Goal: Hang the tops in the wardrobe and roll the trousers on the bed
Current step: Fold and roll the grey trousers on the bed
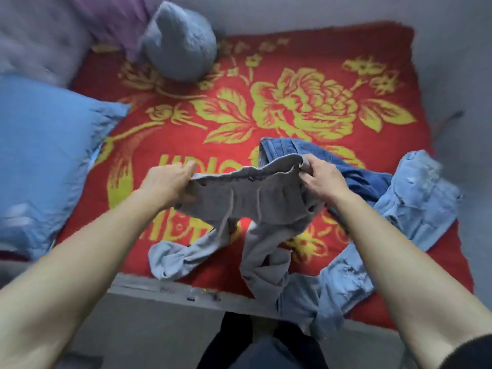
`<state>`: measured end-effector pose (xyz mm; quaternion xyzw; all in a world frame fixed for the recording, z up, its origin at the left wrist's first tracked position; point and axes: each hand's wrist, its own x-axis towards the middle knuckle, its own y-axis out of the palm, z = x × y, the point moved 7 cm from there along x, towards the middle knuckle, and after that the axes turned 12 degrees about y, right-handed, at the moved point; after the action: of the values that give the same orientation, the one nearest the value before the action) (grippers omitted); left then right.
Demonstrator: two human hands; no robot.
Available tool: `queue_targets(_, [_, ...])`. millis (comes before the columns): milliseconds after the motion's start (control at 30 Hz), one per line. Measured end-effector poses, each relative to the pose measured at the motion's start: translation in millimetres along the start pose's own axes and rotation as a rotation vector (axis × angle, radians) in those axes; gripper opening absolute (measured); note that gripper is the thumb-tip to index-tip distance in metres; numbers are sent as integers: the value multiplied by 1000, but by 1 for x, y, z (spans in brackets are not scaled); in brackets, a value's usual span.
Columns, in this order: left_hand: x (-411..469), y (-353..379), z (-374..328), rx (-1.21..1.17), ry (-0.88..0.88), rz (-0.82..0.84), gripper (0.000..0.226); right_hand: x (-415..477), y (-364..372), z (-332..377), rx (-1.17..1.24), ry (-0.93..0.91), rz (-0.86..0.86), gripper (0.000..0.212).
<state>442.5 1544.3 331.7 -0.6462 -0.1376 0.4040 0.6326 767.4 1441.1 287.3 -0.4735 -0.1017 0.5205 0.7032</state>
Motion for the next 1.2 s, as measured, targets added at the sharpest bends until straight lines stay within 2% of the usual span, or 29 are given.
queue_targets(100, [-34, -89, 48, 106, -125, -187, 43, -14, -56, 79, -52, -166, -71, 13])
queue_targets(167, [-59, -141, 76, 187, -174, -321, 26, -32, -93, 128, -96, -237, -166, 15])
queue_targets(233, [-84, -183, 99, 252, -178, -417, 14, -54, -124, 172, -137, -283, -270, 19])
queue_targets(333, [-121, -236, 132, 350, -159, -550, 10, -88, -156, 227, -180, -313, -383, 20])
queue_targets(467, [-175, -273, 175, 467, -100, -627, 12, -140, -179, 295, -254, -321, -494, 11])
queue_targets(567, [-209, -282, 212, 512, -73, -672, 22, -175, -183, 346, -354, -312, -564, 7])
queue_targets(667, [-228, -285, 243, 523, -81, -651, 29, -200, -175, 385, -401, -253, -548, 11])
queue_targets(800, [-243, -293, 263, 528, -19, -679, 19, -227, -166, 414, -371, -237, -524, 20])
queue_targets(900, [-247, -298, 282, 420, -15, -715, 19, -235, -172, 424, -315, -202, -490, 27])
queue_targets(1033, [-236, -310, 310, 134, -62, -670, 17, -227, -182, 433, -284, -156, -407, 22])
queue_targets(1100, [-224, -313, 326, -134, -48, -640, 17, -217, -186, 438, -299, -157, -417, 25])
queue_targets(1200, [-188, -304, 341, -672, -11, -648, 9, -191, -193, 446, -398, -159, -512, 26])
